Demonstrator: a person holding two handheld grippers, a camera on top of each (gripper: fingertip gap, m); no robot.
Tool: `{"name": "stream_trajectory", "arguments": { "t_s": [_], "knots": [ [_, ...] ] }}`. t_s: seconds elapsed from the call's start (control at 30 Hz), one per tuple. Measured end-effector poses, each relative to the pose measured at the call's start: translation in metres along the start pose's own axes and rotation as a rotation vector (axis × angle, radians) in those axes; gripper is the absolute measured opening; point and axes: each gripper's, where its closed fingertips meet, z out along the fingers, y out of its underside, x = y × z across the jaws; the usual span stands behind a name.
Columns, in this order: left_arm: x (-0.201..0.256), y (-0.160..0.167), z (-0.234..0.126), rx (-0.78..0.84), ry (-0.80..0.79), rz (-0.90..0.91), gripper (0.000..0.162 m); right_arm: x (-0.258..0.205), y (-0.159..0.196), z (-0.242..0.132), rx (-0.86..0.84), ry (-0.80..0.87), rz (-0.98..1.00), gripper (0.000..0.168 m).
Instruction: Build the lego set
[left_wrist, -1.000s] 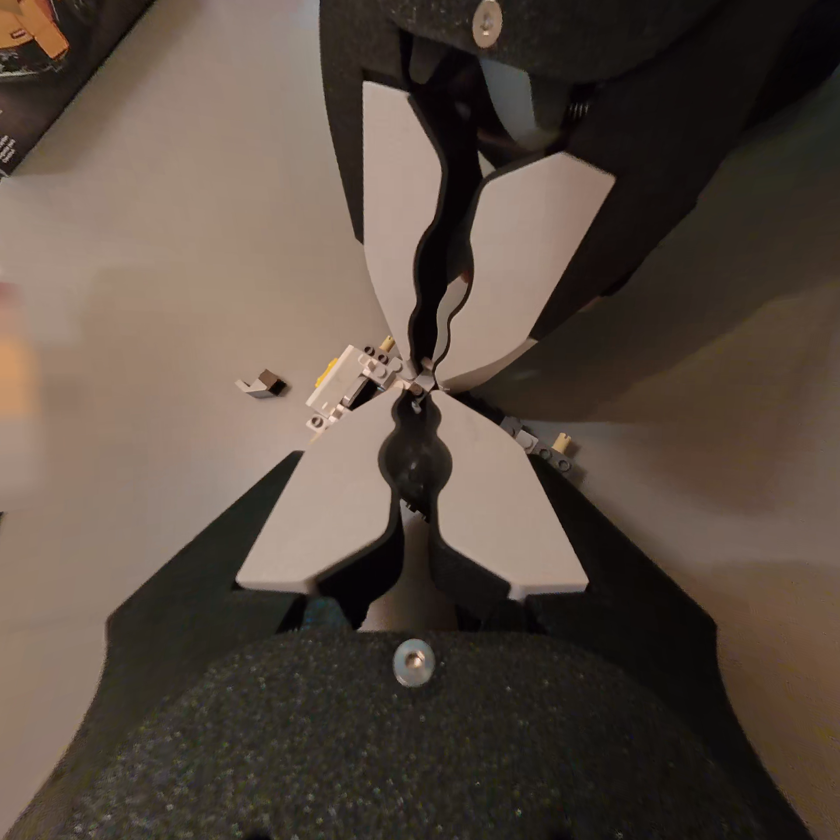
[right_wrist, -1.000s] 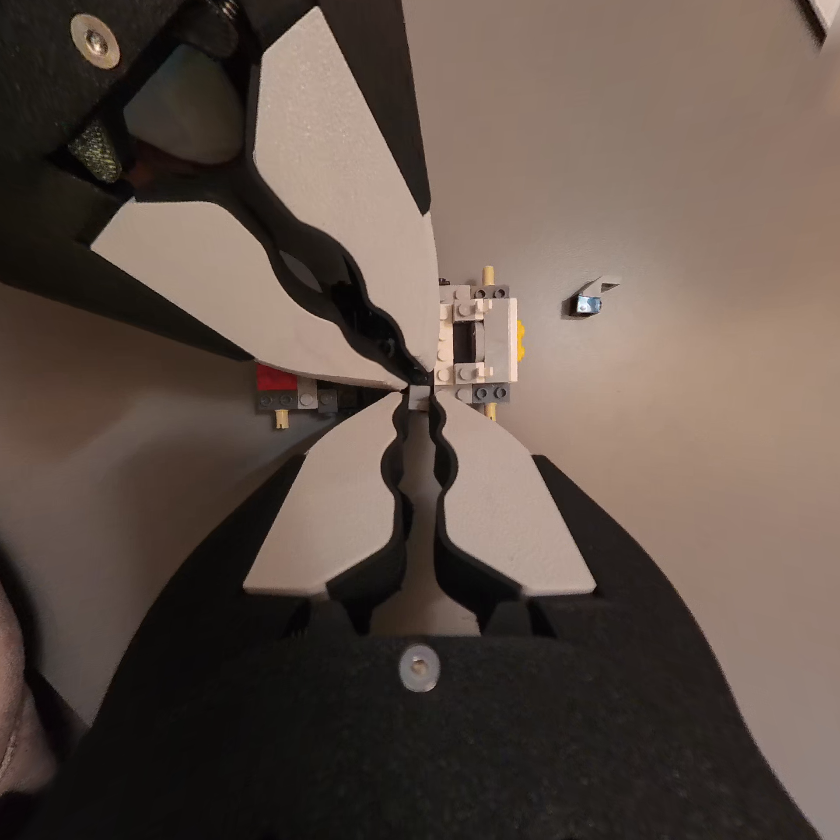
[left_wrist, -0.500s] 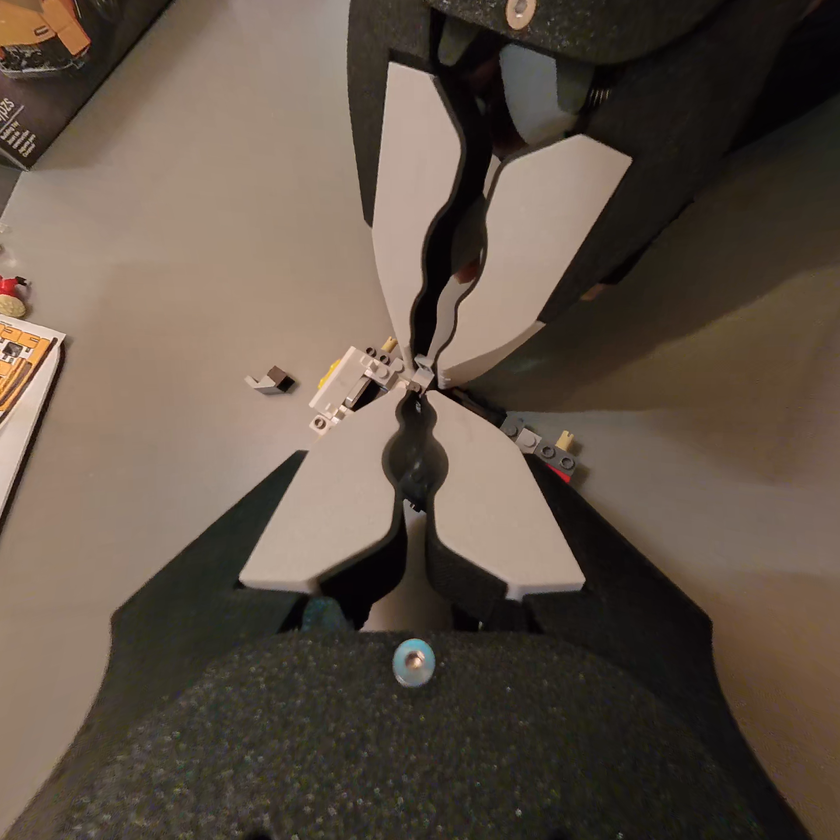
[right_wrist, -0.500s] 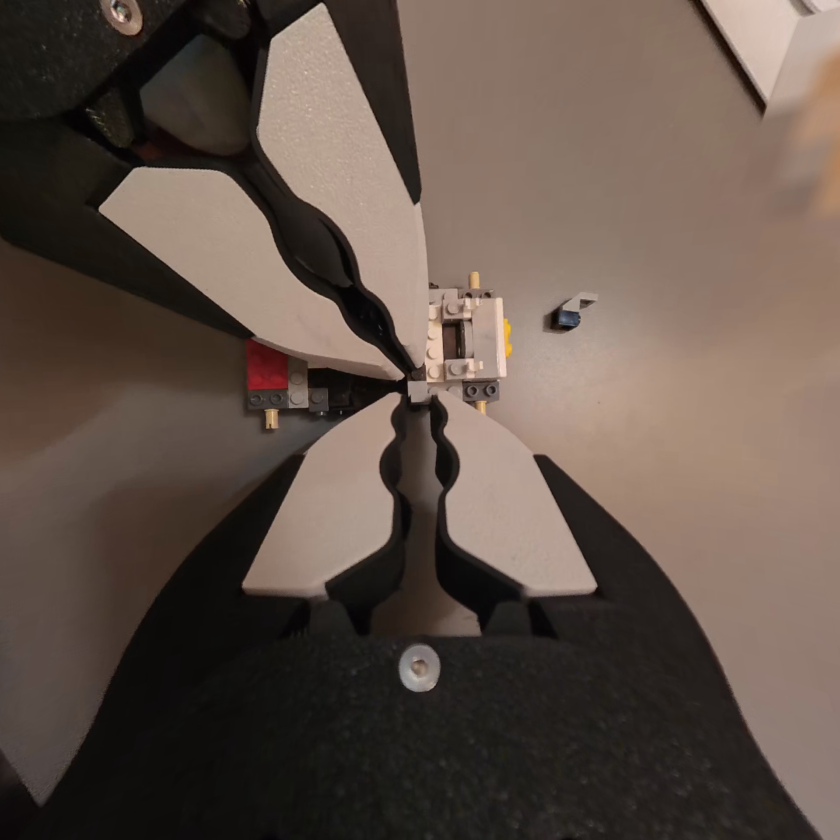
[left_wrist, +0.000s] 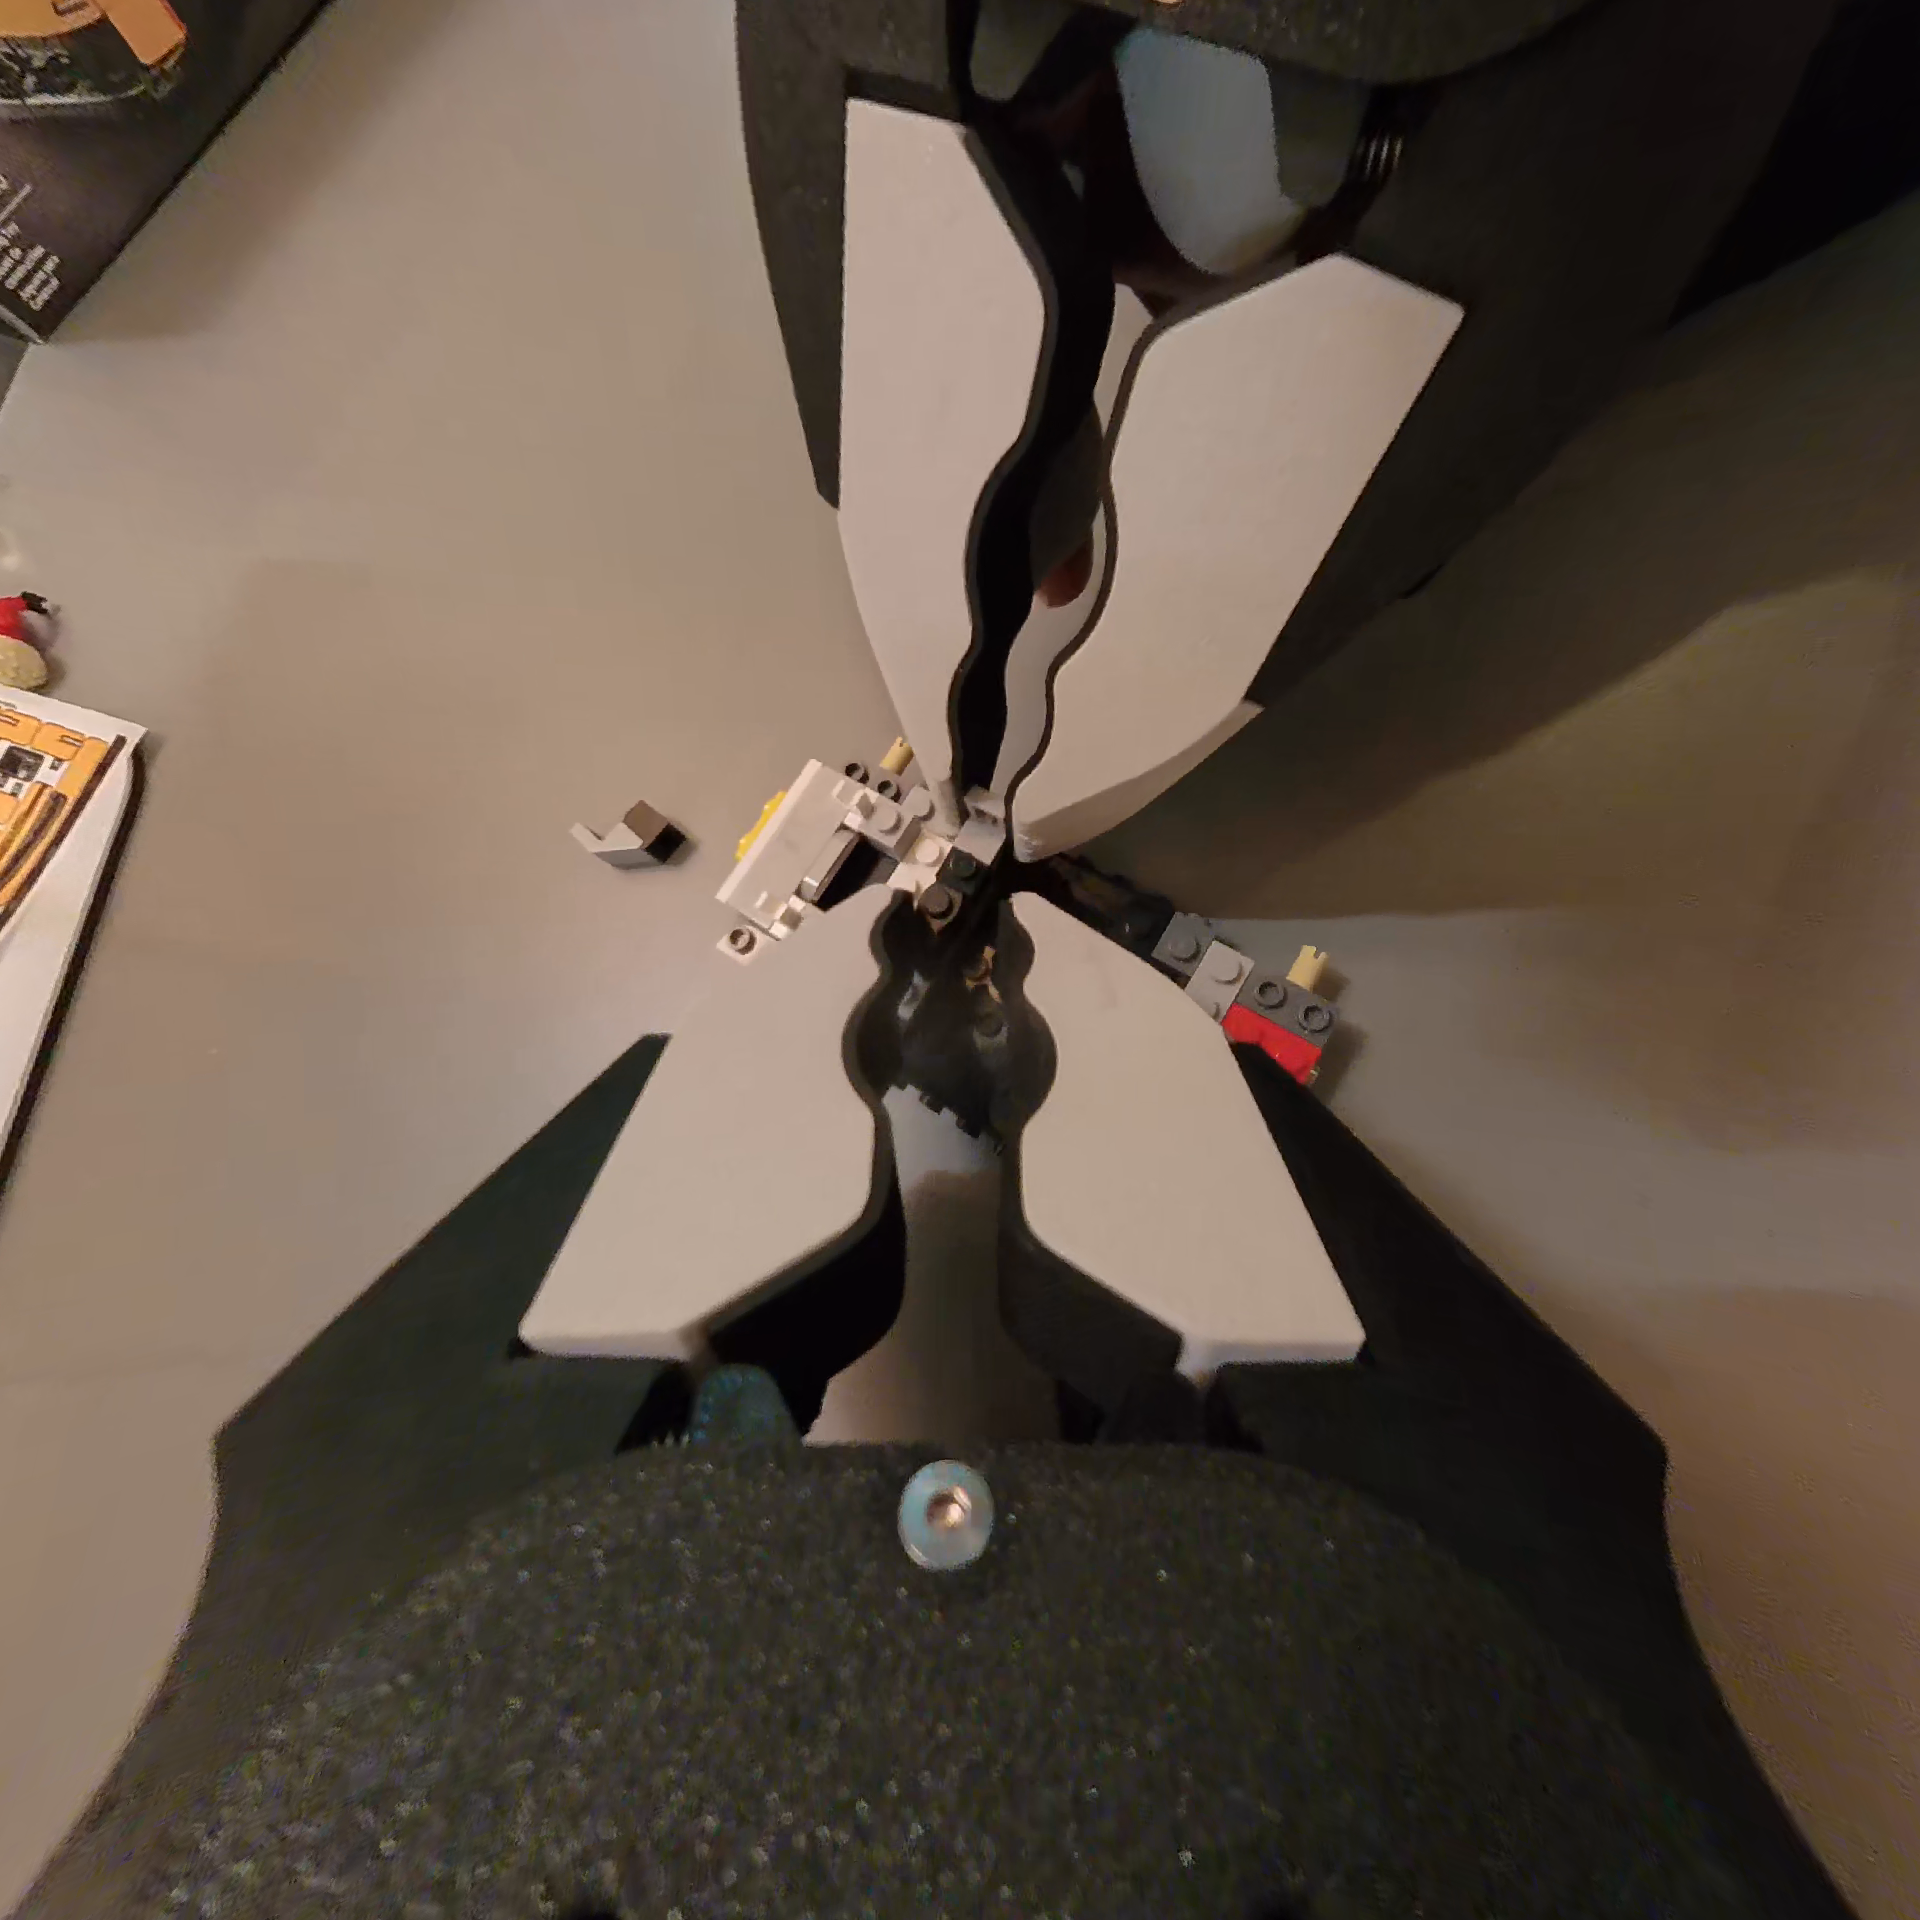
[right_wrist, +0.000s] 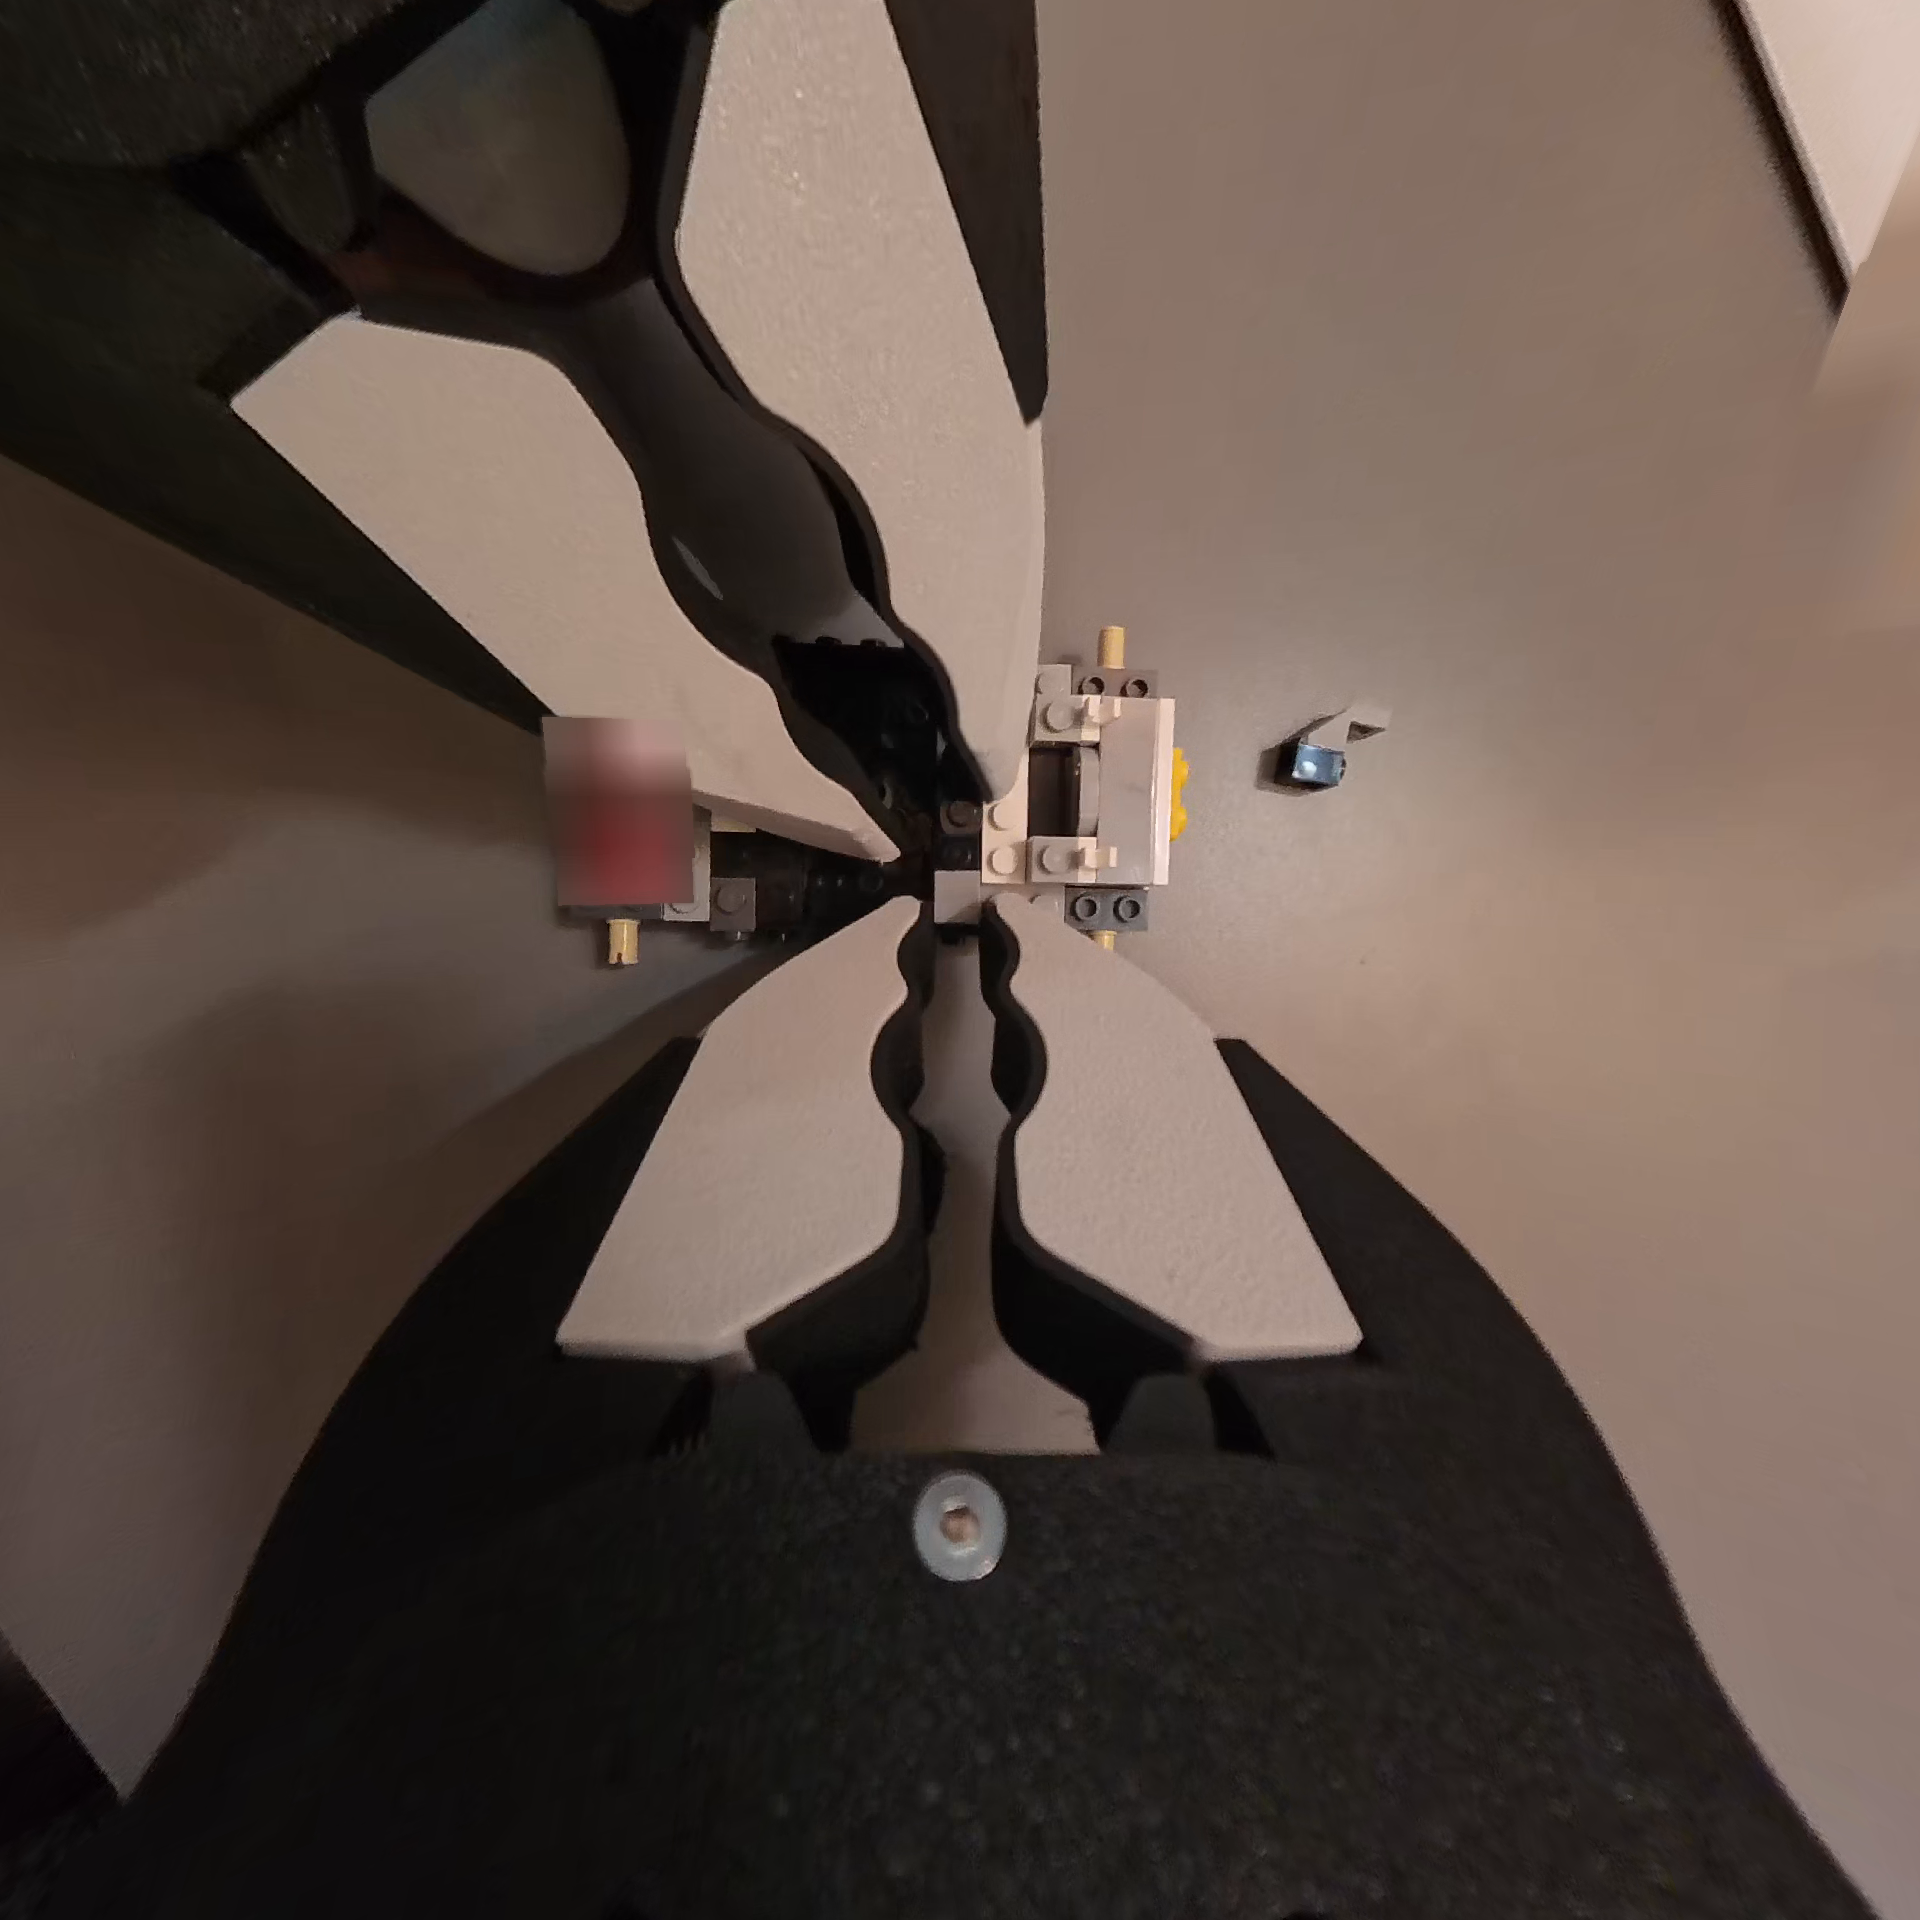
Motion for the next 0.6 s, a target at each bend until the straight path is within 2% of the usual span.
{"name": "stream_trajectory", "arguments": {
  "t_s": [0.33,0.6],
  "knots": [
    [0.0003,-0.0081,-0.0009,0.037,-0.023,0.091,0.002,0.0013,-0.0003,0.0009,-0.05,-0.048,0.0,0.007],
    [-0.0019,-0.0048,0.0011,-0.001,-0.045,0.104,0.001,0.0029,-0.0014,0.0017,-0.056,-0.068,-0.007,0.007]
  ]
}}
